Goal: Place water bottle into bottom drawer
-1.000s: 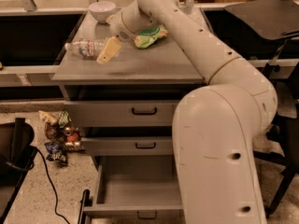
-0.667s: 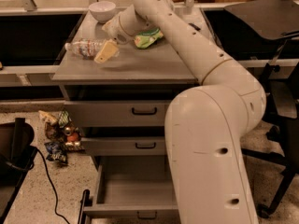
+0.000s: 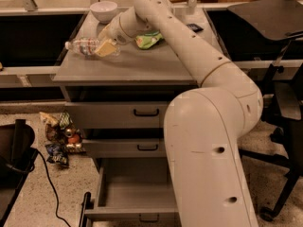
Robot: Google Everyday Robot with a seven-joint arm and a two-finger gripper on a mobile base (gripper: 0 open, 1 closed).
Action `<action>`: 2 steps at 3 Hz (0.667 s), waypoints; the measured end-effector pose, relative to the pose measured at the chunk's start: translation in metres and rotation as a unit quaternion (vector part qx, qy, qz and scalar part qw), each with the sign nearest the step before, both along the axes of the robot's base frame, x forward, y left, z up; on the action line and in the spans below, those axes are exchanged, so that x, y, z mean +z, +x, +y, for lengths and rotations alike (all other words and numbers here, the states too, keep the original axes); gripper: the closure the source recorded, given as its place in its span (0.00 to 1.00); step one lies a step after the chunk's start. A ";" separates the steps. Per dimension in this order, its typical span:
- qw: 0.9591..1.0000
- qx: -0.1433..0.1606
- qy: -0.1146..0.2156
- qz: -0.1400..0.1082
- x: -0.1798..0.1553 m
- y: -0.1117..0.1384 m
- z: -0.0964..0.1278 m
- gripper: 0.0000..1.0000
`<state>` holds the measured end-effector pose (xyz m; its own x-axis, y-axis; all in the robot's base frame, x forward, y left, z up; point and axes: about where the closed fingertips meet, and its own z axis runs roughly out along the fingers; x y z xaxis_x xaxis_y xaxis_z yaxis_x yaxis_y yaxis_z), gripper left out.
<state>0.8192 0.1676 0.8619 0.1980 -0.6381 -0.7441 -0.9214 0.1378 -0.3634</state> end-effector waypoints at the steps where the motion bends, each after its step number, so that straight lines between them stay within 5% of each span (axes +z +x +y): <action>1: 1.000 0.002 0.010 -0.029 0.025 -0.003 -0.005 0.89; 2: 0.996 0.003 0.035 -0.082 0.076 -0.018 -0.026 1.00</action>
Offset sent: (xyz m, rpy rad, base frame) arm -0.0448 -0.0605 0.1397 0.1321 -0.2982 0.0005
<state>0.8010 0.1417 0.9375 0.3250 -0.5843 -0.7436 -0.8513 0.1618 -0.4992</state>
